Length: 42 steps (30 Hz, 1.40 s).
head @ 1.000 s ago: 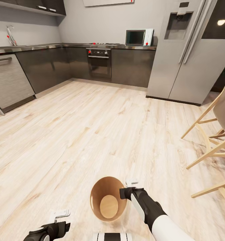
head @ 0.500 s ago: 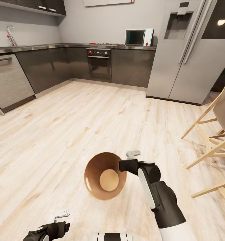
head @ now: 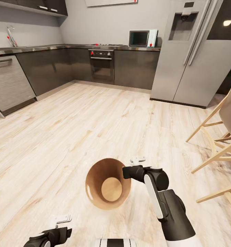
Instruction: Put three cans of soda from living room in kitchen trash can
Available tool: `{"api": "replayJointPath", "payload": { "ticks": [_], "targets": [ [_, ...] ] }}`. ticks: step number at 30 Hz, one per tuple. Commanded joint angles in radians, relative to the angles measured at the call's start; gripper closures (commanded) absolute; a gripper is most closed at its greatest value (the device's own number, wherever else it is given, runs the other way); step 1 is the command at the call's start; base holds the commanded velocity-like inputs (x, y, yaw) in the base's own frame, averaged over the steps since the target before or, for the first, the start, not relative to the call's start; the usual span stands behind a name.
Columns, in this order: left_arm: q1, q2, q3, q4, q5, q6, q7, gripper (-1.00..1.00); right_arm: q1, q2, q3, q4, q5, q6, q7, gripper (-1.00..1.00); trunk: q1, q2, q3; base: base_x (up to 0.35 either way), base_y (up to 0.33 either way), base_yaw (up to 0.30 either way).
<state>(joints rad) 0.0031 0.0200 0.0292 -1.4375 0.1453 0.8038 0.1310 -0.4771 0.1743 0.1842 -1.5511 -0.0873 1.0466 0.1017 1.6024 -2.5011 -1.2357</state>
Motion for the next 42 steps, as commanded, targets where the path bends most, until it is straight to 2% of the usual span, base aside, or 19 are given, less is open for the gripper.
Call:
{"api": "replayJointPath", "payload": {
  "ticks": [1, 2, 3, 8, 10, 16, 22, 28, 32, 37, 42],
  "targets": [
    [0.000, 0.000, 0.000, 0.000, 0.000, 0.000, -0.001, -1.00, 0.000, -0.004, 0.000, -0.001, -0.030, 0.001, 0.002, 1.00, 0.000, 0.000, 0.000, 0.000, 0.000, 0.000],
    [0.000, 0.000, 0.000, 0.000, 0.001, 0.000, -0.005, -1.00, 0.001, -0.027, 0.000, -0.001, -0.032, 0.001, 0.003, 1.00, 0.000, 0.000, 0.000, 0.000, 0.000, 0.000],
    [0.000, 0.000, 0.000, 0.000, 0.001, 0.000, -0.011, -1.00, 0.001, -0.036, 0.000, 0.000, -0.037, 0.001, 0.003, 1.00, 0.000, 0.000, 0.000, 0.000, 0.000, 0.000],
    [0.000, 0.002, 0.000, -0.001, -0.003, 0.000, -0.081, -1.00, 0.001, -0.052, 0.000, 0.000, -0.077, 0.001, 0.002, 1.00, 0.000, 0.000, 0.000, 0.000, 0.000, 0.000],
    [0.000, 0.010, 0.000, -0.001, -0.004, 0.000, -0.104, -1.00, 0.002, -0.054, 0.000, 0.000, -0.083, 0.001, 0.001, 1.00, 0.000, 0.000, 0.000, 0.000, 0.000, 0.000],
    [0.000, 0.024, 0.000, -0.002, -0.005, 0.000, -0.115, -1.00, 0.002, -0.055, -0.002, 0.005, -0.087, 0.001, -0.002, 1.00, 0.000, 0.000, 0.000, 0.000, 0.000, 0.000],
    [0.000, 0.024, 0.000, -0.002, -0.007, 0.000, -0.116, -1.00, 0.002, -0.058, -0.003, 0.006, -0.087, 0.001, -0.006, 1.00, 0.000, 0.000, 0.007, 0.000, 0.000, 0.000],
    [0.000, 0.024, 0.000, -0.001, -0.008, 0.000, -0.116, -1.00, 0.002, -0.075, -0.003, 0.013, -0.088, 0.001, -0.006, 1.00, 0.000, 0.000, 0.016, 0.000, 0.000, 0.000],
    [0.000, 0.024, 0.000, -0.001, -0.009, -0.001, -0.116, -1.00, 0.028, -0.080, -0.004, 0.014, -0.087, 0.001, -0.007, 1.00, 0.000, 0.000, 0.022, 0.000, 0.000, 0.000],
    [0.000, 0.024, 0.000, -0.001, -0.009, -0.048, -0.116, -1.00, 0.037, -0.081, -0.005, 0.013, -0.082, 0.001, -0.007, 1.00, 0.000, 0.000, 0.030, 0.000, 0.000, 0.000],
    [0.000, 0.023, 0.000, -0.001, -0.009, -0.057, -0.117, -1.00, 0.038, -0.081, -0.005, 0.013, -0.083, 0.001, -0.007, 1.00, 0.000, 0.000, 0.038, 0.000, 0.000, 0.000]
  ]
}}
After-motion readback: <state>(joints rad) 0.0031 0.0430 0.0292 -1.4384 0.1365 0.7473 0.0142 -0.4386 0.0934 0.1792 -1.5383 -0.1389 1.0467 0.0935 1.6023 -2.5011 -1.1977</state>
